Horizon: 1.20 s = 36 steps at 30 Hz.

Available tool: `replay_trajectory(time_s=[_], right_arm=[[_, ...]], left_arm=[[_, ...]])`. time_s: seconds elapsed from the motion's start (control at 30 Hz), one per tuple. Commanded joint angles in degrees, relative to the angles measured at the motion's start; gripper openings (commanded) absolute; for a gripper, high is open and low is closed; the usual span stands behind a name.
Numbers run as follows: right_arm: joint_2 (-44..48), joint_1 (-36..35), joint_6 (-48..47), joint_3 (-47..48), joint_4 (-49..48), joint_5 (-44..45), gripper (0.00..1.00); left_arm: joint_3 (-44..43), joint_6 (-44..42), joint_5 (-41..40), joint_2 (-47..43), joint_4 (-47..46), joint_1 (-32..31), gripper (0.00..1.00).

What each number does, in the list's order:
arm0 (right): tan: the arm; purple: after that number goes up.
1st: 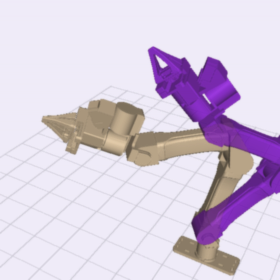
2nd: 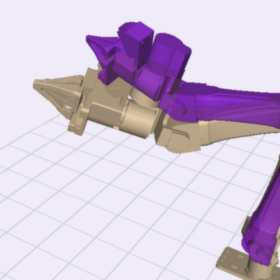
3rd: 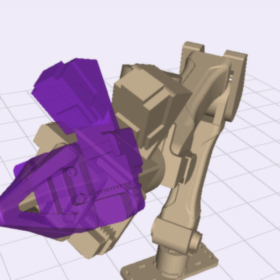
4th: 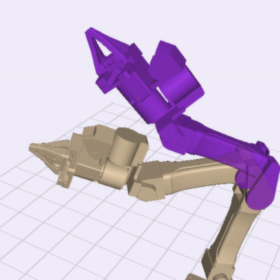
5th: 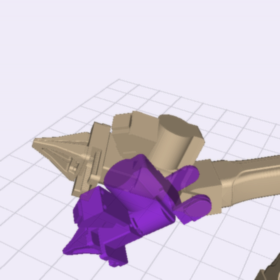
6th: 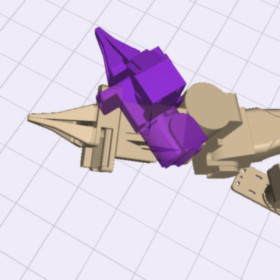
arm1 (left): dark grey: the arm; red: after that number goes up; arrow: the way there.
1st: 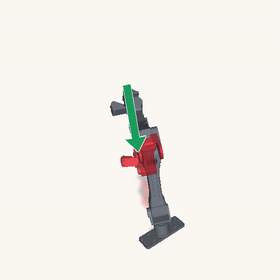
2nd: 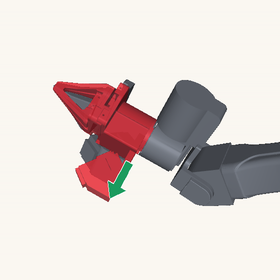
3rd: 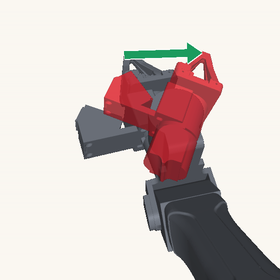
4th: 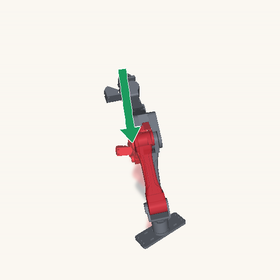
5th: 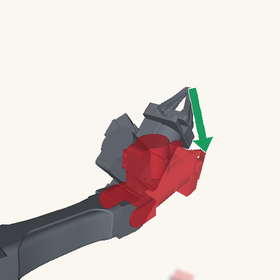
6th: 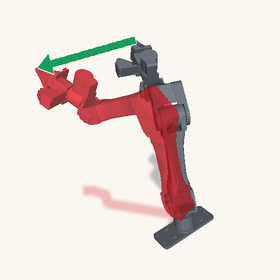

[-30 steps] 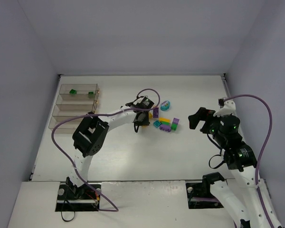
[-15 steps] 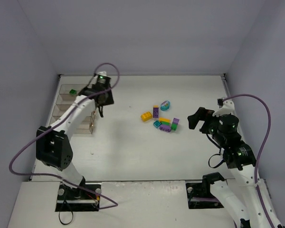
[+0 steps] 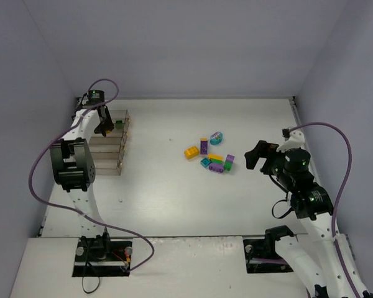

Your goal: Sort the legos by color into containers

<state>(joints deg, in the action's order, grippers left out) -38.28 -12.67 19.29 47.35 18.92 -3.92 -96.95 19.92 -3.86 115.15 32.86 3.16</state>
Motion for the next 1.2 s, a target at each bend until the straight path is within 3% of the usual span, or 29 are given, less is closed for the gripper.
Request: replay_trajectory(time_s=[0.0,0.2,0.47,0.57,0.73,0.93,1.03,1.17], right_arm=[[0.40,0.45,-0.66,0.11,-3.10,-0.21,1.00],[0.31,0.45,-0.30,0.11,-3.10,0.49,1.00],[-0.39,0.45,-0.83,0.37,-3.10,1.37,1.00],[-0.83,0.45,-0.92,0.37,-3.18,1.37,1.00],[-1.18,0.45,-1.10,0.20,-3.27,0.76,1.00],[-0.92,0.54,-1.27,0.02,-3.19,0.76,1.00],[-0.83,0.54,-1.36,-0.16,-3.27,0.58,1.00],[-0.83,0.54,-1.18,-0.16,-3.18,0.50,1.00]], left_arm=[[-6.05,-4.09,1.05,-0.03,-1.83,1.32,0.04],[-9.75,-4.54,3.06,4.55,0.01,1.85,0.14],[-3.87,-3.66,3.59,1.22,-1.05,1.94,0.54],[-2.64,-3.49,3.86,-1.06,-1.13,1.76,0.60],[-1.50,-5.94,11.41,-6.25,-2.18,-0.60,0.60],[3.34,-14.47,18.52,-13.02,-6.40,-13.69,0.60],[3.08,-18.33,23.62,-11.71,-6.32,-19.84,0.60],[-1.65,-25.10,23.55,-4.27,-1.58,-27.32,0.60]])
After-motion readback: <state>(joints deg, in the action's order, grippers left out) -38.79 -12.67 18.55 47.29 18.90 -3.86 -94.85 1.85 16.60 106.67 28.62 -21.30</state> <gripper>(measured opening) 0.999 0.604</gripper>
